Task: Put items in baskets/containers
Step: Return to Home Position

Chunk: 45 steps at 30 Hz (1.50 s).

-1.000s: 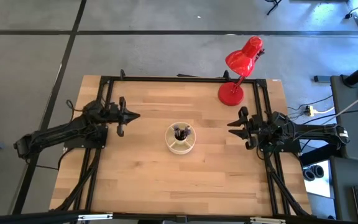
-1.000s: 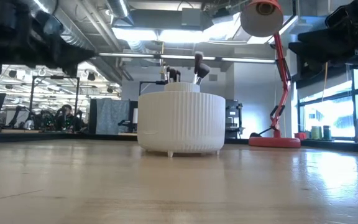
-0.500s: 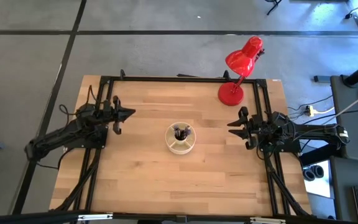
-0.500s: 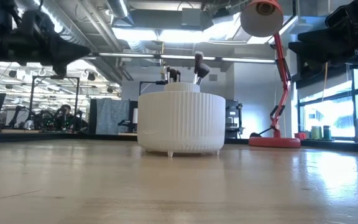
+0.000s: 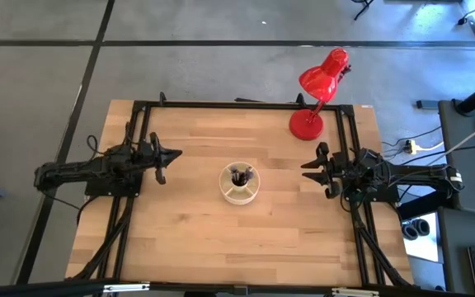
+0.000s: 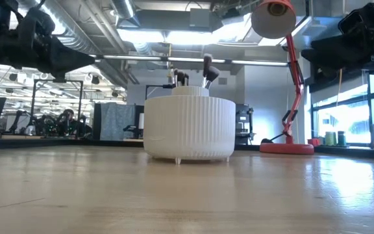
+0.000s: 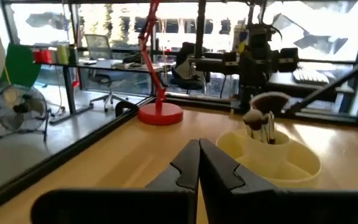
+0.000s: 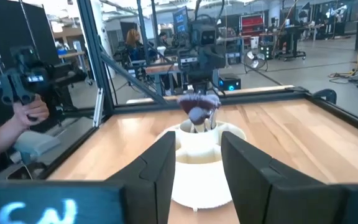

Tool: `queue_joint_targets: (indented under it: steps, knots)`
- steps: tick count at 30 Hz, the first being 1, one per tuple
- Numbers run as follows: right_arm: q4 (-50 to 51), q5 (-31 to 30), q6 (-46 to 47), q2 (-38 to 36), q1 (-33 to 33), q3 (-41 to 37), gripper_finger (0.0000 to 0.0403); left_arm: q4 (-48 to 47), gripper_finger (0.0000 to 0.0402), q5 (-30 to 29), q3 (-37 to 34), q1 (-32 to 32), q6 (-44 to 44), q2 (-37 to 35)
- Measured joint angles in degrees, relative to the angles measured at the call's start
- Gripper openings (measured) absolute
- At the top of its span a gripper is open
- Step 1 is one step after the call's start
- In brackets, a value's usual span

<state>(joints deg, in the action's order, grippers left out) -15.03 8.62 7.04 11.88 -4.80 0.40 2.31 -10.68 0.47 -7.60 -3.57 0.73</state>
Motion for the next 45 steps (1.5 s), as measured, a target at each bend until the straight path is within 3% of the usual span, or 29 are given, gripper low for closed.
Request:
queue_joint_targets:
  steps: [13, 45]
  knots:
    - [1.6, 0.0, -1.3, 0.0, 0.0, 0.0, 0.0129, 4.7, 0.0008, -1.3, 0.0, 0.8, 13.7, 0.1]
    - [1.7, 0.0, -1.3, 0.0, 0.0, 0.0, 0.0129, 5.2, 0.0009, -1.3, 0.0, 0.8, 13.3, 0.2]
